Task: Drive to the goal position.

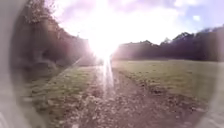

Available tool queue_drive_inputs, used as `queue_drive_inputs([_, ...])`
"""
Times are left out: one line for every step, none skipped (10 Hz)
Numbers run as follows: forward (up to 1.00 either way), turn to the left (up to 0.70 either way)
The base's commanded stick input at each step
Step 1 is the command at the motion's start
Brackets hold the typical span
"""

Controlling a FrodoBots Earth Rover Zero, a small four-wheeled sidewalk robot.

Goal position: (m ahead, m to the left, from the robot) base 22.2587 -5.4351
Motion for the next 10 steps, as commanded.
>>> queue_drive_inputs([0.85,0.0])
queue_drive_inputs([0.85,0.0])
queue_drive_inputs([0.85,0.0])
queue_drive_inputs([0.85,0.0])
queue_drive_inputs([0.85,0.0])
queue_drive_inputs([0.85,0.0])
queue_drive_inputs([0.85,0.0])
queue_drive_inputs([0.85,0.0])
queue_drive_inputs([0.85,0.0])
queue_drive_inputs([0.85,0.0])
